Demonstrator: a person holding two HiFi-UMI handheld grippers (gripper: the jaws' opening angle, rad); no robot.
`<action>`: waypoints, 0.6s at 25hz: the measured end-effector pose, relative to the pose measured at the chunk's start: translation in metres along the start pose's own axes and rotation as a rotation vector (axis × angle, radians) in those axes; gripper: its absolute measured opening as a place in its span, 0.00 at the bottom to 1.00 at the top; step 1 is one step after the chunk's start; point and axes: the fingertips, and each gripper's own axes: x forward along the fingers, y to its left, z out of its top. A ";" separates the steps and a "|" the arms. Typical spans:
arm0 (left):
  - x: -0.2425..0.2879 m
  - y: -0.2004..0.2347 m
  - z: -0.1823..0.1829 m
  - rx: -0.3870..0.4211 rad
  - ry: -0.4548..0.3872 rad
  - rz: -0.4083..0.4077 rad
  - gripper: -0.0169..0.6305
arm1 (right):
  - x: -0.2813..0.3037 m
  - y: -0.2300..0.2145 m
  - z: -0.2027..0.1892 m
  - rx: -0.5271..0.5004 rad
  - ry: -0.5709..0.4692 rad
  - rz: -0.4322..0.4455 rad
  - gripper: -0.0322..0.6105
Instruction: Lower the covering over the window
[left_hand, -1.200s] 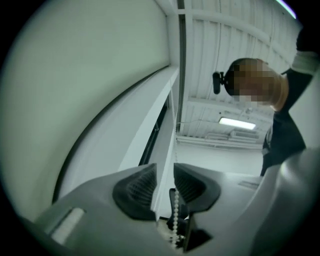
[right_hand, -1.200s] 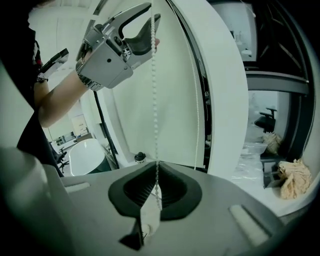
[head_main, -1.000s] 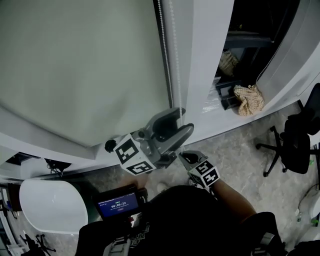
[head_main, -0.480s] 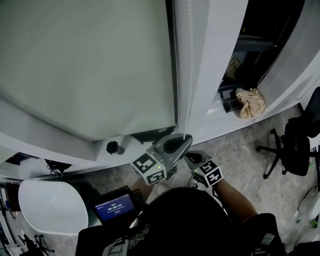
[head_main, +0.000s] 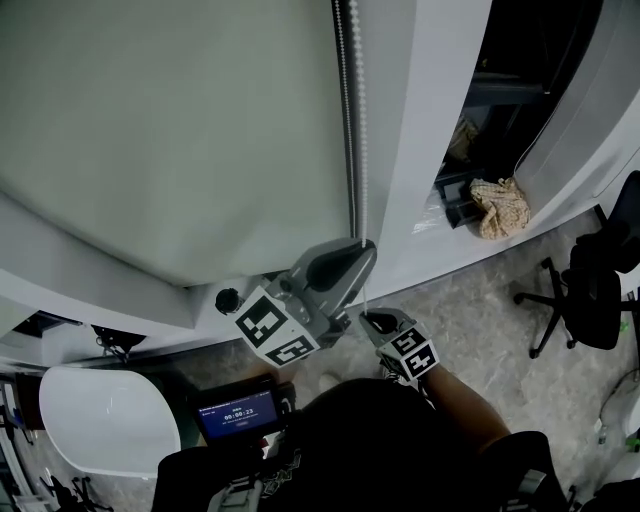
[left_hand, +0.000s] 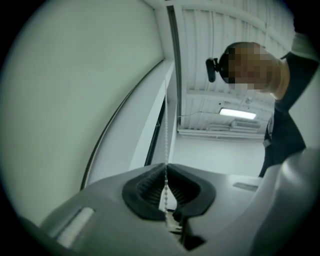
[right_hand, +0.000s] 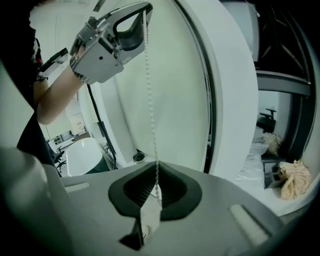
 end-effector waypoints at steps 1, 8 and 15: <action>-0.001 0.004 -0.009 -0.023 0.029 0.020 0.04 | -0.001 -0.006 -0.009 0.010 0.028 -0.018 0.07; -0.021 0.048 -0.093 -0.147 0.136 0.123 0.04 | -0.015 -0.034 -0.089 0.079 0.207 -0.172 0.14; -0.029 0.080 -0.132 -0.109 0.320 0.152 0.04 | -0.059 -0.078 -0.049 0.515 -0.213 -0.329 0.22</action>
